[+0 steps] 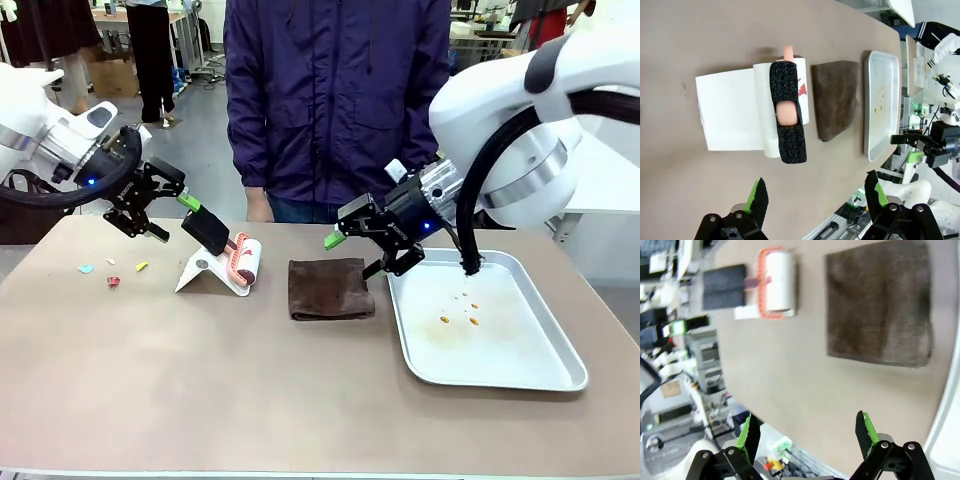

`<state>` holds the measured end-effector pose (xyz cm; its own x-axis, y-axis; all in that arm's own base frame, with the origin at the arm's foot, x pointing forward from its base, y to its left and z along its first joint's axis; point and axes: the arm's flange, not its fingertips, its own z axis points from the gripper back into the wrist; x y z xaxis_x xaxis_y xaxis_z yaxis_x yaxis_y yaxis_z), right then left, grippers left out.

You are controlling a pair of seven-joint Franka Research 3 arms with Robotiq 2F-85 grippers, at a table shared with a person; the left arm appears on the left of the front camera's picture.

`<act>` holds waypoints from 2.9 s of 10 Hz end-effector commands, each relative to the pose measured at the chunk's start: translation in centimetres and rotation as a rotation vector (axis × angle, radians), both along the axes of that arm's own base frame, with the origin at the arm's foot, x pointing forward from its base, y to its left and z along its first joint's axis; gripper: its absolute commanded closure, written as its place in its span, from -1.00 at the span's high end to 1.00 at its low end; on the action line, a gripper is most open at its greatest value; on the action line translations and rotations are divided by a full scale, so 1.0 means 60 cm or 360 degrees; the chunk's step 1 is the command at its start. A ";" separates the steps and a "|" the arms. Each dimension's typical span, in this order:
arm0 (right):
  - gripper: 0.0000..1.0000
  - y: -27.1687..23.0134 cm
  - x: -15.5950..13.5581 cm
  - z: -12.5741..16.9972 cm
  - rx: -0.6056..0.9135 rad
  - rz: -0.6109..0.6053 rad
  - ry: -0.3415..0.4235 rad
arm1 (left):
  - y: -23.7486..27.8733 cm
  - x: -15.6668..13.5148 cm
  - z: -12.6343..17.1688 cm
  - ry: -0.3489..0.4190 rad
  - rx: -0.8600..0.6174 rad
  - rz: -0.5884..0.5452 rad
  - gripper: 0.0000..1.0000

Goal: Clean the surface of the table.
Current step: Hold the Lint Roller with your left hand and the towel with your right hand.

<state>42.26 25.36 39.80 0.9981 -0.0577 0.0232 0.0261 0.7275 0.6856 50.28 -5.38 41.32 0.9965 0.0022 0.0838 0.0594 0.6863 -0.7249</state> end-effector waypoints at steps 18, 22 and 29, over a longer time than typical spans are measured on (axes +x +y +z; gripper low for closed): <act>1.00 0.141 0.184 -0.101 -0.1033 -0.0146 0.0094 | -0.042 0.074 -0.049 0.0037 0.0098 0.0194 1.00; 1.00 0.155 0.188 -0.120 -0.1234 -0.0155 0.0099 | -0.080 0.078 -0.051 0.0047 0.0102 0.0141 1.00; 1.00 0.160 0.194 -0.138 -0.1265 -0.0182 0.0115 | -0.034 0.077 -0.057 0.0053 0.0141 0.0203 1.00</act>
